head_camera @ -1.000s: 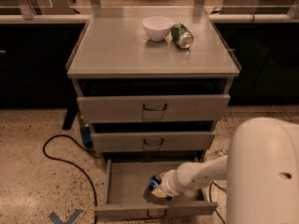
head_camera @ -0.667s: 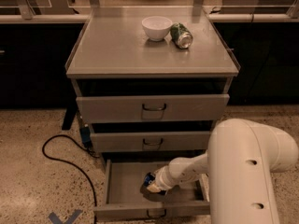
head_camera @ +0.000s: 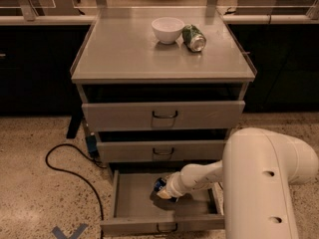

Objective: Place pepsi can into bottom drawer

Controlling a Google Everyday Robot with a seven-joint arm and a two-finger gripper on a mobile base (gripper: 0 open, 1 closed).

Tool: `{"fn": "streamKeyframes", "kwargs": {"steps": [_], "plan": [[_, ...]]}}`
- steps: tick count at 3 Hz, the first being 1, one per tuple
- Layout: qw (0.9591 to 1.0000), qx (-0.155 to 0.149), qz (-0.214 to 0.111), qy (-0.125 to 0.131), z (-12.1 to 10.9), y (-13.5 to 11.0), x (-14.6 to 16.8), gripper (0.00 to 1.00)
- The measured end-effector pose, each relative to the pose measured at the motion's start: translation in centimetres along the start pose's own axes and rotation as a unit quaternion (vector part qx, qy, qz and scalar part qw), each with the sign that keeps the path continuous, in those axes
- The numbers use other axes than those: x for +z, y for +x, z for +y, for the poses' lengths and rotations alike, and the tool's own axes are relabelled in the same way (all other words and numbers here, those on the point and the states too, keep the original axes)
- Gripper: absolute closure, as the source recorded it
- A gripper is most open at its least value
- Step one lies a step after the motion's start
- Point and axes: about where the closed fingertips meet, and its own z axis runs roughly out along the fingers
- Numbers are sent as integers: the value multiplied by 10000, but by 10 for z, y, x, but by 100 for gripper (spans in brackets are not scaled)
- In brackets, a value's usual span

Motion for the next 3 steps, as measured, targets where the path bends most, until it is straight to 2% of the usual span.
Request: {"fn": "streamKeyframes", "kwargs": {"steps": [1,2,3], "plan": [[9996,164,108,-199,-8,14,22,100],[9977,525,374,-225,-39,38,85,100],[9976,522,379,-232,-39,38,85,100]]}}
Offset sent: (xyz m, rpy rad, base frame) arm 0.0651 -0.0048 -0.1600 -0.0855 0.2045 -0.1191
